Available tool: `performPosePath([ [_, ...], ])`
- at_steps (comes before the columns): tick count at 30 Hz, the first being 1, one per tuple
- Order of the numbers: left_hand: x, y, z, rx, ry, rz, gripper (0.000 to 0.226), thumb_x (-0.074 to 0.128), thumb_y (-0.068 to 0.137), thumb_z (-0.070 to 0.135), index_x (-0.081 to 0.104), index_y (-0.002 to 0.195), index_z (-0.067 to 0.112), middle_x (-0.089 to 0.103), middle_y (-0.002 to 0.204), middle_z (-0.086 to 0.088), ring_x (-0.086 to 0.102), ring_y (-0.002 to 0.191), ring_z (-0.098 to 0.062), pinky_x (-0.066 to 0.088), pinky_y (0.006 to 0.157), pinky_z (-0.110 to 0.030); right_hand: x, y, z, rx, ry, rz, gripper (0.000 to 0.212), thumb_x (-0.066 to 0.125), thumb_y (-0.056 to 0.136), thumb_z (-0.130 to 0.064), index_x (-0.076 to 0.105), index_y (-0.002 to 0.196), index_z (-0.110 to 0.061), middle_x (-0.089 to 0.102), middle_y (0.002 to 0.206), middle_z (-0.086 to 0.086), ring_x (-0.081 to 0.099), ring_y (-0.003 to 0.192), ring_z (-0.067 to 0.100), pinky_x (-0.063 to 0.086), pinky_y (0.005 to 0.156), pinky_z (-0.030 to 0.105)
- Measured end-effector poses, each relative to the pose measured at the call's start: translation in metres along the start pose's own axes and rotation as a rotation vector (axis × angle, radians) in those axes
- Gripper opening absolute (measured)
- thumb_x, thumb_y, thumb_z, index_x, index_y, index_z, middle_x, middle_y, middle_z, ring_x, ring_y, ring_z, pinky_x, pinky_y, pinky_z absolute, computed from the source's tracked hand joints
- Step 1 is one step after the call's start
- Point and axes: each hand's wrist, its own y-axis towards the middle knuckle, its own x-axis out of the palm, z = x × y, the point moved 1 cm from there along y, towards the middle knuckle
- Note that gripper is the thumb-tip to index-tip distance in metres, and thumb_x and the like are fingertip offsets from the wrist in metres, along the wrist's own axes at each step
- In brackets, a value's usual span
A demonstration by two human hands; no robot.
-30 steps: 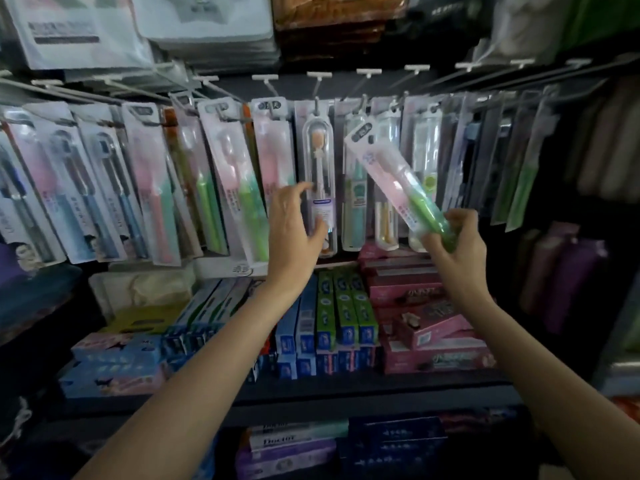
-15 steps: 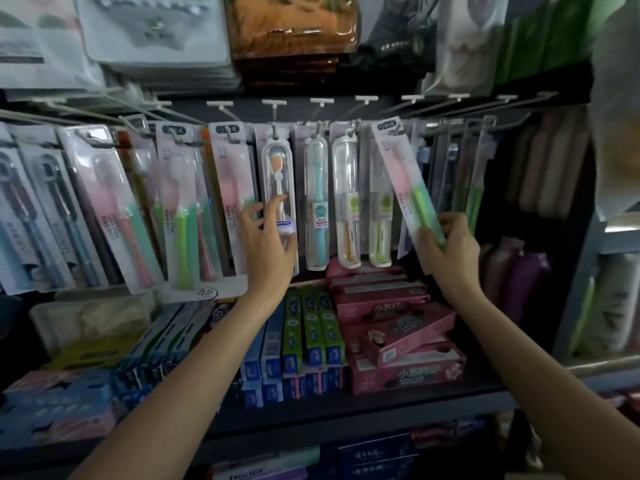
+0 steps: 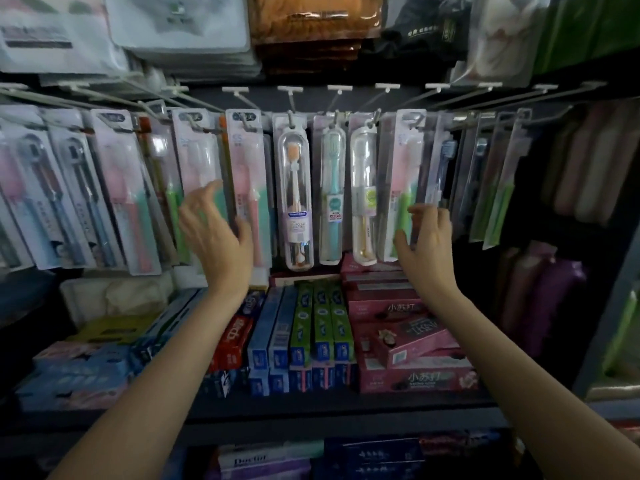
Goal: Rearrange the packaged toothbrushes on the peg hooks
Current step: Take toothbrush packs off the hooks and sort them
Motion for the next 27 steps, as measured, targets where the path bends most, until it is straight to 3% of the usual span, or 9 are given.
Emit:
performPosePath([
  [3,-0.011,0.010,-0.022,-0.172,-0.003,-0.034,0.058,0.057,0.082,0.002,0.037,0.134,0.017,0.032,0.139,-0.015,0.028,0.130,-0.028,0.012,0.101,-0.024,0.023,0.002,-0.029,-0.155,0.048,-0.031,0.030,0.056,0.086,-0.003,0.048,0.114,0.004,0.045,0.110,0.019,0.047,0.100,0.031,0.028,0.083,0.018],
  [6,-0.018,0.012,-0.037,-0.223,-0.053,-0.165,0.065,0.059,0.084,0.004,0.028,0.139,0.019,0.025,0.145,-0.012,0.022,0.135,-0.025,0.017,0.101,-0.025,0.047,0.004,-0.052,-0.225,0.098,-0.073,0.032,0.058,0.085,-0.003,0.048,0.114,0.004,0.046,0.111,0.019,0.049,0.099,0.026,0.030,0.082,0.015],
  [9,-0.025,0.011,-0.039,-0.202,-0.085,-0.202,0.063,0.059,0.085,0.003,0.029,0.138,0.019,0.025,0.144,-0.012,0.027,0.132,-0.021,0.021,0.100,-0.022,0.060,0.008,-0.062,-0.136,0.160,-0.052,0.037,0.061,0.086,-0.008,0.045,0.117,0.004,0.046,0.115,0.018,0.050,0.100,0.025,0.032,0.082,0.015],
  [13,-0.029,0.015,-0.044,-0.114,-0.127,-0.244,0.065,0.061,0.084,0.003,0.029,0.137,0.021,0.036,0.132,-0.008,0.038,0.107,-0.006,0.036,0.096,-0.023,0.067,0.008,-0.079,-0.145,0.185,0.019,0.039,0.061,0.087,-0.011,0.045,0.119,0.003,0.046,0.115,0.018,0.050,0.098,0.024,0.042,0.083,0.023],
  [17,-0.030,0.020,-0.043,-0.182,-0.231,-0.311,0.065,0.065,0.083,0.008,0.029,0.136,0.020,0.042,0.120,0.005,0.045,0.107,-0.009,0.039,0.092,-0.027,0.081,0.006,-0.101,-0.179,0.195,-0.018,0.046,0.061,0.087,-0.012,0.041,0.125,0.003,0.044,0.120,0.018,0.047,0.104,0.021,0.030,0.084,0.010],
  [21,-0.036,0.023,-0.044,-0.195,-0.340,-0.340,0.065,0.069,0.081,0.018,0.033,0.135,0.019,0.047,0.101,0.008,0.049,0.082,0.003,0.040,0.070,-0.004,0.090,-0.001,-0.124,-0.228,0.289,-0.005,0.043,0.062,0.087,-0.015,0.044,0.122,0.002,0.046,0.113,0.010,0.048,0.103,0.019,0.031,0.085,0.004],
  [23,-0.038,0.021,-0.045,-0.099,-0.333,-0.337,0.065,0.069,0.080,0.021,0.035,0.134,0.019,0.049,0.102,0.009,0.052,0.084,0.001,0.043,0.071,-0.006,0.095,0.000,-0.139,-0.181,0.420,-0.115,0.047,0.062,0.087,-0.022,0.041,0.125,-0.004,0.050,0.108,0.002,0.051,0.096,0.011,0.038,0.080,0.005],
  [25,-0.040,0.020,-0.045,-0.027,-0.324,-0.343,0.063,0.069,0.080,0.024,0.036,0.134,0.019,0.054,0.110,0.004,0.055,0.093,-0.008,0.049,0.077,-0.018,0.100,0.006,-0.157,-0.081,0.549,-0.307,0.054,0.063,0.087,-0.023,0.036,0.131,-0.010,0.056,0.100,-0.001,0.056,0.086,0.004,0.045,0.073,0.007],
  [27,-0.041,0.021,-0.047,-0.019,-0.327,-0.374,0.063,0.068,0.080,0.025,0.036,0.134,0.020,0.055,0.117,0.001,0.056,0.100,-0.013,0.051,0.080,-0.027,0.108,0.011,-0.171,-0.074,0.565,-0.369,0.056,0.063,0.086,-0.019,0.034,0.133,-0.013,0.057,0.091,-0.003,0.057,0.081,0.003,0.048,0.070,0.010],
])
